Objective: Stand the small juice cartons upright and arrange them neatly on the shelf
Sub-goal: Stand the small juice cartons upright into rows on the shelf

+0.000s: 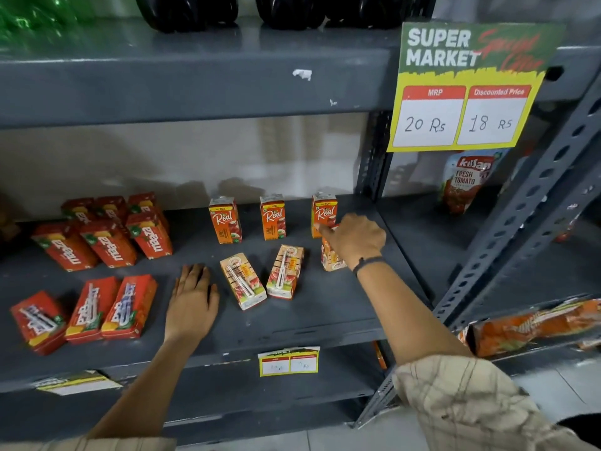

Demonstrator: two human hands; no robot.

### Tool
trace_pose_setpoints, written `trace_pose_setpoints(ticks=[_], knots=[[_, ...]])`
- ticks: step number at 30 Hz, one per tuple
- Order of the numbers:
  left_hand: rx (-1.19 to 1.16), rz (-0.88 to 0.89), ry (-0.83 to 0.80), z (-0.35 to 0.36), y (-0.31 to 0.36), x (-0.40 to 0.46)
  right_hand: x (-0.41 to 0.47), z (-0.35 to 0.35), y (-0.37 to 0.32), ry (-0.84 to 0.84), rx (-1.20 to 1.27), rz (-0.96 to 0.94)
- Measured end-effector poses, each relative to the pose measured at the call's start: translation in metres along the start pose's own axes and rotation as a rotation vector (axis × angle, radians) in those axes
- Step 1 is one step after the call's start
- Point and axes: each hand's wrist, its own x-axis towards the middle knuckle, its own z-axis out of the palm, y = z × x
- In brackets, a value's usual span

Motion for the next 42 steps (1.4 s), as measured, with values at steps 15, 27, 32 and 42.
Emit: trace_pose_setpoints(ticks=[15, 27, 32, 42], knots=[[-0.033, -0.001, -0.001, -0.003, 0.002, -0.003, 0.036, -0.040, 0.019, -0.380, -0.113, -0.727], [-0.016, -0.009, -0.009, -0.002, 0.001, -0.003, -0.008, -0.007, -0.030, -0.101, -0.243, -1.069], [-0.021, -0.017, -0.016, -0.002, 0.002, -0.004, -0.028, 0.043, -0.037, -0.256, -0.519, -1.155], [-0.019, -0.021, -0.016, -0.004, 0.003, -0.004, -0.027, 0.041, -0.039, 0.069, 0.462, -0.408]])
